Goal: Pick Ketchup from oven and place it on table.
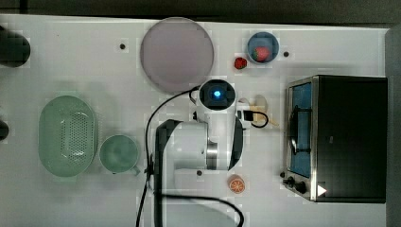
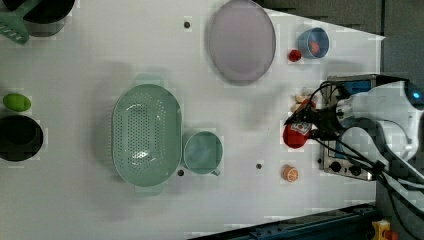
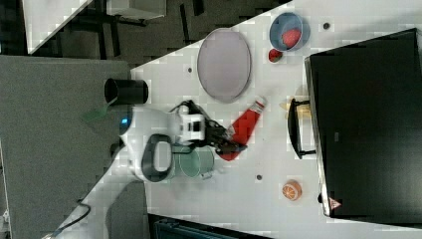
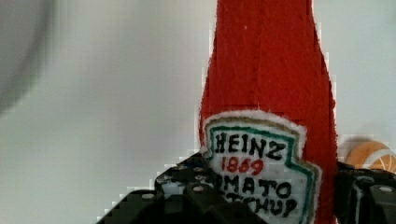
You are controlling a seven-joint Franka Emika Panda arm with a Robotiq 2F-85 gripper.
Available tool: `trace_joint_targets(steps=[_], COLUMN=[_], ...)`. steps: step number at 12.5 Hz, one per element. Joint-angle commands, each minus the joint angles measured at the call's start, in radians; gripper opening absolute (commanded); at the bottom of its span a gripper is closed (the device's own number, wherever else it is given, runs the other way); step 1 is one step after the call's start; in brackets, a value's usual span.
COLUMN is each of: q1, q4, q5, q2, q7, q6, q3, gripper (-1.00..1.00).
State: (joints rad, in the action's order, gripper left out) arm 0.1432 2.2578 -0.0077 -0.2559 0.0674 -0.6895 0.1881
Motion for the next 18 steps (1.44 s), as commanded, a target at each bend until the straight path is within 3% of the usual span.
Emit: trace_joint_targets(steps=[1, 4, 7, 11, 15, 18], q1=[0.006, 0.007, 0.006, 0.005, 0.004, 0.006], q4=[-0.002, 0.003, -0.007, -0.087, -0.281, -0.442], q5=[-0.004, 0.002, 0.002, 0.001, -0.002, -0.002], q2=[-0.006, -0.069, -0.061, 0.095, 0.25, 0.279], q7=[-0.038, -0.038, -0.04, -0.04, -0.04, -0.04], q6=[-0.087, -0.14, -0.157, -0.002, 0.215, 0.338], q3=[-0.008, -0.009, -0.008, 0.014, 0.026, 0.024], gripper=[0.33, 1.0, 1.0, 1.0, 1.0, 1.0])
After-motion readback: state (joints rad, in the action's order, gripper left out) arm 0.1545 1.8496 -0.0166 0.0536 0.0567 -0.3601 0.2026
